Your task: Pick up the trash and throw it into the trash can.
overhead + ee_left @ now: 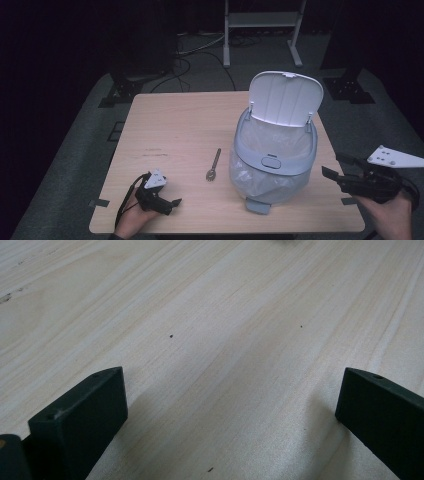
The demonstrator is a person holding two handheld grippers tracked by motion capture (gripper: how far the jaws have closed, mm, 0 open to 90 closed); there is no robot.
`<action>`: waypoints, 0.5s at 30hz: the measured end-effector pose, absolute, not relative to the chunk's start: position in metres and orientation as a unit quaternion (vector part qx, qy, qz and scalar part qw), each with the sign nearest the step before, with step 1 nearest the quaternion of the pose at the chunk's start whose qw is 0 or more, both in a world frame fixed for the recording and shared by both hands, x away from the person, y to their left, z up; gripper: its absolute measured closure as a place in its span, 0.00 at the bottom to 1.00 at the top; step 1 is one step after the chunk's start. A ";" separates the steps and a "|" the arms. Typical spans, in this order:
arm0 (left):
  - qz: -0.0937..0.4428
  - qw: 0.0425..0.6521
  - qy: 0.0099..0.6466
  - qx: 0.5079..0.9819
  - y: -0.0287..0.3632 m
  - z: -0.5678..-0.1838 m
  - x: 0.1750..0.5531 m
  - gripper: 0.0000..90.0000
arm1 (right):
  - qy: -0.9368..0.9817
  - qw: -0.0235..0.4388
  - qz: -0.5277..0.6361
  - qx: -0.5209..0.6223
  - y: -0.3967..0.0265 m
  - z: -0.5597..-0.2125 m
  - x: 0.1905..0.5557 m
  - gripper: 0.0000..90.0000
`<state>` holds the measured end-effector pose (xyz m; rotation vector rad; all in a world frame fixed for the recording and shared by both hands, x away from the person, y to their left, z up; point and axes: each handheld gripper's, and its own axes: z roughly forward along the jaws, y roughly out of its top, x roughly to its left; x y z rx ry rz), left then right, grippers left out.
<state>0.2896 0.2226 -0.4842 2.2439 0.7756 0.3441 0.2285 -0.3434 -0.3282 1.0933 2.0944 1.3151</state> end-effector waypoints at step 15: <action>0.133 0.362 0.301 0.872 0.223 -0.484 0.290 0.00 | 0.758 0.222 0.425 0.443 -0.353 -0.394 0.245 0.11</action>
